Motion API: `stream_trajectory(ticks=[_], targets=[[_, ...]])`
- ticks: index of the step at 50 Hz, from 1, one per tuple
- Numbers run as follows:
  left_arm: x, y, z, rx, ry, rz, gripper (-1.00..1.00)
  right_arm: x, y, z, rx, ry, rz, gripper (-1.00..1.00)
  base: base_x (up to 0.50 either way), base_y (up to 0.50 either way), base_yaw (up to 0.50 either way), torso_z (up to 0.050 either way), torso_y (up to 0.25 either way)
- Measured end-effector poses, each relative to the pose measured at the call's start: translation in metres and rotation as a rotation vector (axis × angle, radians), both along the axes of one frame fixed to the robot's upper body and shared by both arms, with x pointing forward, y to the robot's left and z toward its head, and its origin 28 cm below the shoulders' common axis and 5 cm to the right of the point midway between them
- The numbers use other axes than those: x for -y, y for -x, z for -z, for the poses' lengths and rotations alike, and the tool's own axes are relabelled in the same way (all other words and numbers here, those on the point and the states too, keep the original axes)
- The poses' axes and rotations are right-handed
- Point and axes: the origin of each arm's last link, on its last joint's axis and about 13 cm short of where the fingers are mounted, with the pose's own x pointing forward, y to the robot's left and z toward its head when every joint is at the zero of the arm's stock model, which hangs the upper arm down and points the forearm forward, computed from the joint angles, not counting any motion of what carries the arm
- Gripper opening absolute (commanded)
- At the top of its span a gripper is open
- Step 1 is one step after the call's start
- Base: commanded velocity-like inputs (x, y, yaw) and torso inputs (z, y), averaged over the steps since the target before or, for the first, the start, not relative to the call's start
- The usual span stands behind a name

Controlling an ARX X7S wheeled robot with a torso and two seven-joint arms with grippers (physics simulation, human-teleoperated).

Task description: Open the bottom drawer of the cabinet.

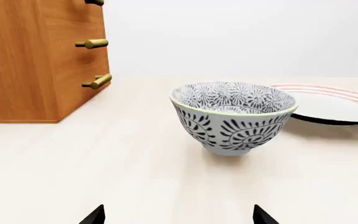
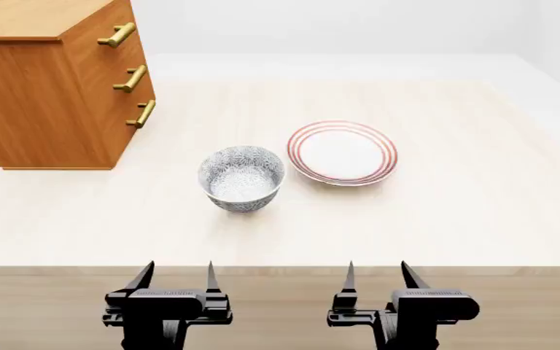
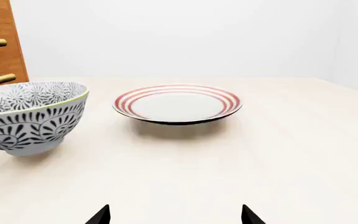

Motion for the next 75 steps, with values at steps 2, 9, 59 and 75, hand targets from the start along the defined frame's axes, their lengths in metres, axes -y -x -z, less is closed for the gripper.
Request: stream_trajectory(ticks=[2,9,59,75], targets=[[0.0,0.0,0.0,0.0,0.001,0.0,1.0,0.0,0.0,0.0,-0.001,-0.002,0.0,1.0,0.0,0.0,0.0,0.0,0.0],[0.001,0.001,-0.001,-0.002,0.007,0.001,1.0,0.001,0.001,0.0,-0.009,-0.013,-0.001,1.0,0.0,0.14,0.0,0.0,0.0],[-0.002,-0.012,-0.058,-0.011,0.0,0.005,1.0,0.004,-0.007,-0.062,-0.041,-0.054,-0.003,1.0,0.0,0.11,0.0,0.0,0.0],[0.001,-0.03,-0.118,0.03,-0.008,0.043,1.0,0.015,-0.02,-0.124,0.036,-0.048,0.002,1.0,0.41,0.0,0.0,0.0,0.0]])
